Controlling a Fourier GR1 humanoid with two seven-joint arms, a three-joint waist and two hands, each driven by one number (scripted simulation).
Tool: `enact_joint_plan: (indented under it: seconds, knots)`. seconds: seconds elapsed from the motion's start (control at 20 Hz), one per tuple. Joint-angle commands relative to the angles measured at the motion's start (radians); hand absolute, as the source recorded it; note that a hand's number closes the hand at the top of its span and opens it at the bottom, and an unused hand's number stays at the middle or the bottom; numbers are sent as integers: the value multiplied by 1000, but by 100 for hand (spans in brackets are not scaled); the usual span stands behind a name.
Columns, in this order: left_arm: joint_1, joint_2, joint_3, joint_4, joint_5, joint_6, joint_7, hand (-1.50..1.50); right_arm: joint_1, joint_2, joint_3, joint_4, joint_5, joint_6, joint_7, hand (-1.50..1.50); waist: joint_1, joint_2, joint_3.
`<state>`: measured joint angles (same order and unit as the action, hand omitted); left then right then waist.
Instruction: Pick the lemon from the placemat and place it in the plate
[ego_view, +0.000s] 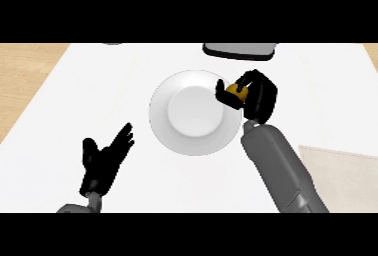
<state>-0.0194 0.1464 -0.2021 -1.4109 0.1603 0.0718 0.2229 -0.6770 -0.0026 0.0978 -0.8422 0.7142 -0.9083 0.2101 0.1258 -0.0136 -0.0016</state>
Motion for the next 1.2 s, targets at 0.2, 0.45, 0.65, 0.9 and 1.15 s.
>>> enact_joint_plan:
  seconds: [0.2,0.45,0.65,0.9,1.15]
  knots:
    - [-53,-14,1,28,-4,4,11,0,-45,2,112,84,91,-348,283,150,-4,15,-5]
    - [-62,-5,13,22,-4,6,16,0,-92,2,143,214,188,-459,437,150,-20,18,-3]
    - [-34,5,26,36,-3,1,-8,0,-184,2,150,315,258,-474,566,150,-35,15,-3]
    - [-44,-26,14,37,-17,35,14,0,-250,2,191,425,331,-523,696,150,-53,16,-1]
    - [-32,-24,11,31,-13,10,-21,0,-256,2,191,547,244,-322,841,-150,-21,30,1]
